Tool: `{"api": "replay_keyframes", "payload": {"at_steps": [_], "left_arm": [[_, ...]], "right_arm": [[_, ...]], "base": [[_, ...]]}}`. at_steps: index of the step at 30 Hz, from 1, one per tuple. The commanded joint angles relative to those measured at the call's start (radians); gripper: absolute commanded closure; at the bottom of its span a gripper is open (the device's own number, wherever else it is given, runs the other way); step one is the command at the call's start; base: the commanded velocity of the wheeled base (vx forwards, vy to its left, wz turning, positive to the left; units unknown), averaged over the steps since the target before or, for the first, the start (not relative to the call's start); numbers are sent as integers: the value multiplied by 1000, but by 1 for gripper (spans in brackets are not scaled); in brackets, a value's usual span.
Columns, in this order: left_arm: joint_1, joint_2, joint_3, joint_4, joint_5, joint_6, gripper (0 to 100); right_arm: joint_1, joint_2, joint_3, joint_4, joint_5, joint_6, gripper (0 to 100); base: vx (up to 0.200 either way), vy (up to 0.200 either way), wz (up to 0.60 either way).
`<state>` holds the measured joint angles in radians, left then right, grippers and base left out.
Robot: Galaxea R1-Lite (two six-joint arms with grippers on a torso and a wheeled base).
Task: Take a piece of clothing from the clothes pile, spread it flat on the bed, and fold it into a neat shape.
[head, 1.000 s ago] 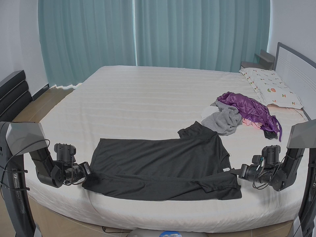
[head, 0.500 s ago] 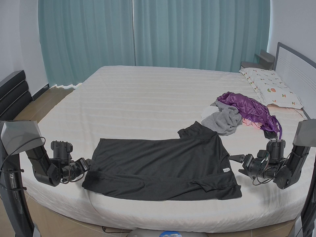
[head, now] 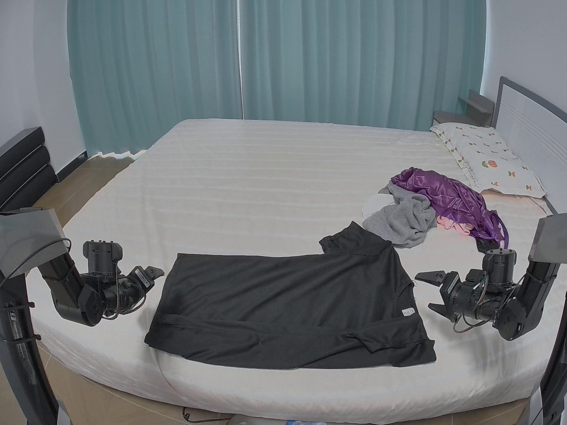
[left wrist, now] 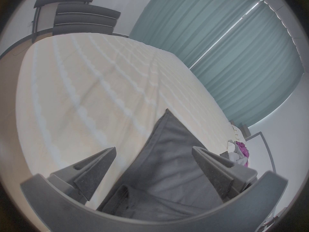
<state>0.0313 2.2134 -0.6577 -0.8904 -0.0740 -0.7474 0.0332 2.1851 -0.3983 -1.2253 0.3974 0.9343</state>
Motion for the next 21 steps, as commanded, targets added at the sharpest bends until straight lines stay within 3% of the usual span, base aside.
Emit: {"api": "replay_keyframes", "payload": {"at_steps": [1,7,10,15,21], "left_arm": [[-1,-4,-34,7,-27,-3,0],[-13,25,-155,85,-81,-3,0],[-21,101,-339,203,-112,-1,0],[-21,196,-522,265,-158,7,0],[-19,278,-672,355,-199,109,0]], "right_arm": [[1,21,1,0,1,0,0],[-1,28,6,0,3,3,0],[-1,45,6,0,3,5,0],[1,51,6,0,9,5,0],[5,53,10,0,9,0,0]], "base": [[0,0,0],[0,0,0],[0,0,0],[0,0,0],[0,0,0]]}}
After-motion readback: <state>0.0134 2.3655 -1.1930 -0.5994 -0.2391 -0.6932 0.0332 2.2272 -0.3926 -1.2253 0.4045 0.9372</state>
